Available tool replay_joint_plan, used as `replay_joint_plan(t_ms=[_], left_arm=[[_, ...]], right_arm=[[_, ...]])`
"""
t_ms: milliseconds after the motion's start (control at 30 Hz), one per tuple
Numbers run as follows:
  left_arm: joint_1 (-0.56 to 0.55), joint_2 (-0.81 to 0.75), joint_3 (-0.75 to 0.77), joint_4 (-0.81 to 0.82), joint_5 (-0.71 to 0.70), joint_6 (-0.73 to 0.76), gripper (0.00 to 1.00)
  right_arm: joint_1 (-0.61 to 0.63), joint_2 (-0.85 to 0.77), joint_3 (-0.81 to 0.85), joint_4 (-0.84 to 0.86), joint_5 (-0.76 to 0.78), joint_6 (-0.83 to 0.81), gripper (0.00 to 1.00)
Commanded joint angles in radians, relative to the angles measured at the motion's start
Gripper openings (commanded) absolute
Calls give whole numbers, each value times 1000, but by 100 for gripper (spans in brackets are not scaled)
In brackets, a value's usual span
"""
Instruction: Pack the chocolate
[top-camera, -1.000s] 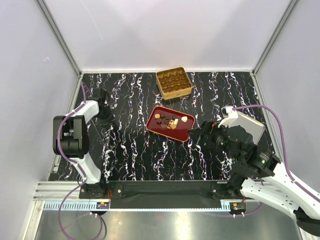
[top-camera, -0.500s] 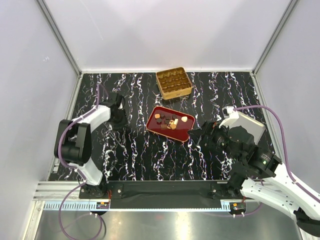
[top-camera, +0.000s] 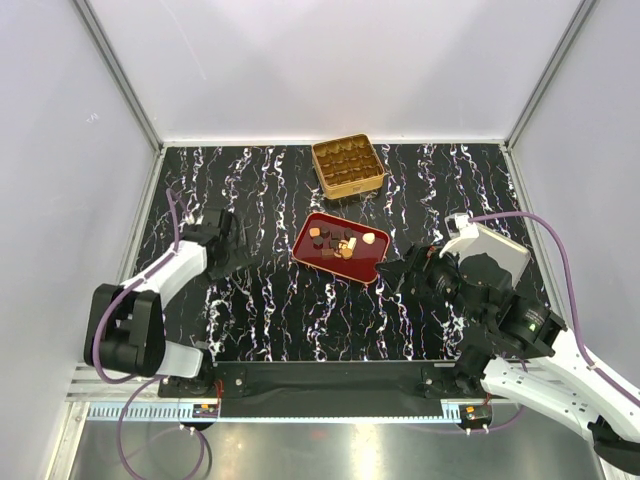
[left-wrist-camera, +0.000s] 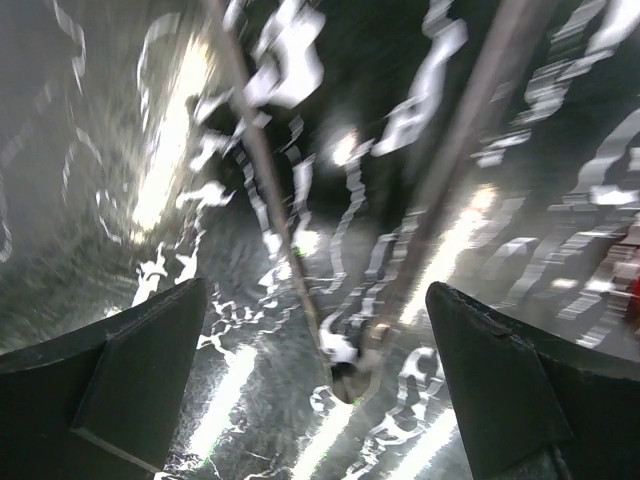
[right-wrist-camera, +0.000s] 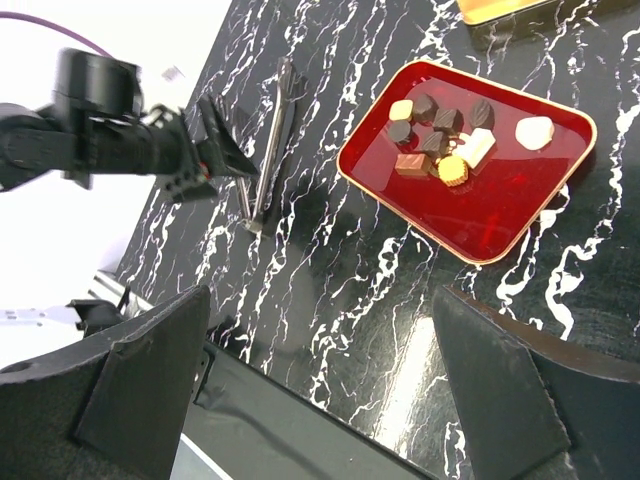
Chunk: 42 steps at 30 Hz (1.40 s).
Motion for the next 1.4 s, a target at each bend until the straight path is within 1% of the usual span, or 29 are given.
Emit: replay_joint_plan(t_ms=[0,100,200,367,633,800,867,1000,1200,1367], left_arm=[[1,29,-46,125,-33,-63,99],[-8,32,-82,201,-15,-60,99],[-10,47,-85,219,-21,-69,99],[-23,54,-59,193,-72,-75,99],[-71,11,30,70,-187,-115,99],[-80,1,41,73,-179,-127,99],[-80,4,30,106,-162,-122,99],[-80,56,30,140,-171,-121,99],[-80,119,35,212,-147,-121,99],[-79,162,50,185,-187,-122,99]], right_arm=[[8,-5,23,12,-11,-32,100],[8,-8,30,6,-5,-47,100],[9,-13,28,2,0,-55,100],[9,-13,22,0,6,-70,100],[8,-5,19,-1,17,-85,100],[8,7,19,3,20,-90,100],[9,11,20,3,18,-92,100],[9,10,22,5,21,-99,100],[8,1,26,-8,41,-115,100],[8,-4,25,-14,57,-125,99]])
